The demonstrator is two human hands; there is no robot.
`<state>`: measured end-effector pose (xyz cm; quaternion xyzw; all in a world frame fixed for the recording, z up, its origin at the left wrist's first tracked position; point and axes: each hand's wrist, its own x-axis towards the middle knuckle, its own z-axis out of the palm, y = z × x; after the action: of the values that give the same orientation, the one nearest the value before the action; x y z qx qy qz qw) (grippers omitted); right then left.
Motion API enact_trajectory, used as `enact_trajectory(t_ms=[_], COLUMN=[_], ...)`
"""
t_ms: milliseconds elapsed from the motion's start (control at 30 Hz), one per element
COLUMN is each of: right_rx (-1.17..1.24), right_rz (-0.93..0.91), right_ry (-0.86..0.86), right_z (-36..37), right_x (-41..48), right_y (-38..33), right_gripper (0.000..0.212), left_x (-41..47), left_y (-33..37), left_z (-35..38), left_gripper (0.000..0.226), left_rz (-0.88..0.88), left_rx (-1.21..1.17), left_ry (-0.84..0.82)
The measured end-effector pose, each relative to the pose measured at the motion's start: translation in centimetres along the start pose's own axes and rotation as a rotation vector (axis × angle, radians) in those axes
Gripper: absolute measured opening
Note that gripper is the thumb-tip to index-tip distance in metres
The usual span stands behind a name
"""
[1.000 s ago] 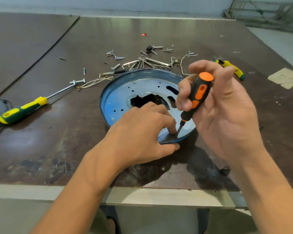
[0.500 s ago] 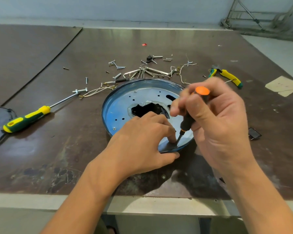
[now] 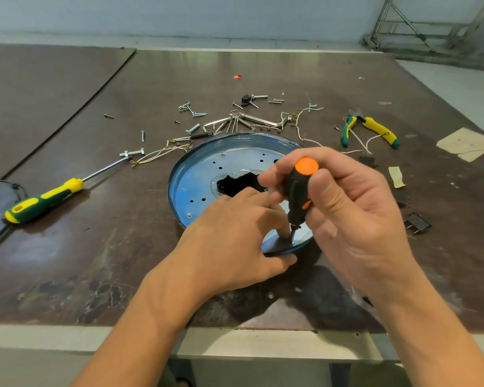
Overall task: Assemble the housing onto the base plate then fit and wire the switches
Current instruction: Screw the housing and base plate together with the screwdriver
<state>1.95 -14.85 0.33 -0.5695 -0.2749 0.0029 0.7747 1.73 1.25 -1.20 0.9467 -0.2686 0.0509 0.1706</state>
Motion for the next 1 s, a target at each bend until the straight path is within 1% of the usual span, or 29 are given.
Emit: enact_trajectory(t_ms=[100, 200, 267, 367, 500, 567, 600, 667, 767, 800, 867, 1000], right_rx=[0.067, 0.070, 0.085, 0.108, 0.159, 0.140, 0.114, 0.043, -0.017, -0.007, 0.041, 0.251], right_rz=[0.002, -0.049, -0.063, -0.028, -0.002, 0.016, 0.018, -0.009, -0.052, -0.047, -0.033, -0.068], right_ry=[0.045, 0.150, 0.203, 0.190, 0.105, 0.087, 0.086, 0.113, 0.186, 0.198, 0.219, 0.271], right_z=[-0.3, -0.5, -0.7, -1.0, -1.0, -1.0, -0.9, -0.7, -0.6, -0.6, -0.8, -1.6], right_x=[0.1, 0.3, 0.4, 0.4, 0.4, 0.3, 0.2, 0.2, 0.3, 0.3, 0.3, 0.6], right_y=[-0.2, -0.1, 0.0, 0.3, 0.5, 0.4, 0.4, 0.2, 0.2, 0.2, 0.3, -0.5], right_gripper=[0.029, 0.016, 0.024, 0.035, 0.033, 0.035, 0.033, 0.026, 0.037, 0.037, 0.030, 0.017], left_x=[0.1, 0.1, 0.1, 0.1, 0.1, 0.2, 0.2, 0.2, 0.1, 0.1, 0.1, 0.1], left_y=[0.0, 0.0, -0.1, -0.1, -0.2, -0.2, -0.2, -0.2, -0.2, -0.2, -0.3, -0.5], left_z=[-0.1, 0.0, 0.0, 0.0, 0.0, 0.0, 0.1, 0.1, 0.2, 0.2, 0.1, 0.1], left_gripper=[0.031, 0.030, 0.029, 0.029, 0.030, 0.030, 0.031, 0.030, 0.030, 0.030, 0.031, 0.040], left_rz=[0.002, 0.009, 0.010, 0.011, 0.008, 0.008, 0.010, 0.011, 0.016, 0.018, 0.028, 0.066], left_rx=[0.002, 0.013, 0.010, 0.015, 0.011, 0.011, 0.013, 0.017, 0.014, 0.014, 0.021, 0.051], left_ry=[-0.028, -0.038, -0.036, -0.037, -0.031, -0.032, -0.031, -0.026, -0.029, -0.029, -0.027, -0.063])
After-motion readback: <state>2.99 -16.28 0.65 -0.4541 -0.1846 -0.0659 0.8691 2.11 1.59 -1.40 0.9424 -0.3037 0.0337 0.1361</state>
